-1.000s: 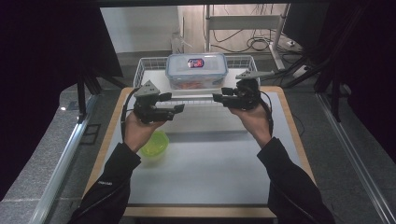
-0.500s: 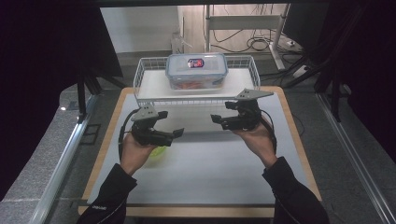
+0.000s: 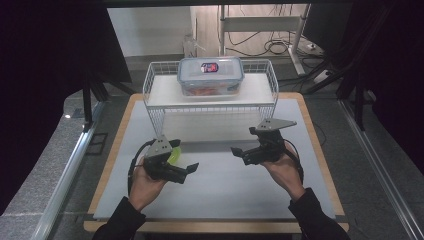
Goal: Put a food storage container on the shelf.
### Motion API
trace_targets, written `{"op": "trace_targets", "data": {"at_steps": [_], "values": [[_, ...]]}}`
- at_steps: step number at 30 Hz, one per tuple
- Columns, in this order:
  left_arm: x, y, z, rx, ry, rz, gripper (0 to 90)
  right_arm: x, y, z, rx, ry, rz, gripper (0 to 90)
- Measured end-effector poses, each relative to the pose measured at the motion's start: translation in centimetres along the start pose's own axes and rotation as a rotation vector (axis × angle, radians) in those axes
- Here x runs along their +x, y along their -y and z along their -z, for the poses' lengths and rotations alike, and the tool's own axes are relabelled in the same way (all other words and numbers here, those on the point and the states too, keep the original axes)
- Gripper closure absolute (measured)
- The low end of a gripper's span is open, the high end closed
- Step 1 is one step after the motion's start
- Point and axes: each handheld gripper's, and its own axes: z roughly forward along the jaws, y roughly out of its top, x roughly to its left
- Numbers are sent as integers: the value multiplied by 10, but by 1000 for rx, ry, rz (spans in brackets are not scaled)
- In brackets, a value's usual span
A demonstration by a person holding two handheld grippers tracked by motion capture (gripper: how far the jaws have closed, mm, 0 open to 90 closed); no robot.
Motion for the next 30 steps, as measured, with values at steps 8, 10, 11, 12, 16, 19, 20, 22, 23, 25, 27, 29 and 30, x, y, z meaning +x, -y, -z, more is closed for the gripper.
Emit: {"op": "trace_targets", "data": {"at_steps": [8,10,11,12,16,19,20,22,23,25,27,29,30], "values": [[-8,30,2,35,-7,-13,18,3,31,4,44,16,8,0],[-11,38,3,42,-29,-23,23,5,39,4,40,-1,-12,0],[-11,43,4,48,-32,-20,23,6,44,5,41,-7,-18,0],[-12,45,4,51,-32,-16,23,7,48,4,46,-6,-23,0],[-14,59,6,67,-54,-7,29,11,64,4,61,4,-31,0],[-15,67,7,67,-56,5,29,15,74,5,81,11,-29,1],[-16,69,6,71,-56,8,29,16,77,5,80,16,-22,3],[-17,73,5,85,-62,7,29,18,83,6,88,20,-16,5],[-17,76,4,93,-62,9,29,20,85,6,92,22,-12,6],[-18,81,2,110,-56,17,29,23,91,7,102,29,-3,7],[-19,84,2,124,-54,26,29,25,95,7,110,32,1,7],[-19,86,2,132,-50,37,29,27,102,6,130,25,-4,8],[-19,86,2,134,-50,41,29,27,104,6,141,21,-6,8]]}}
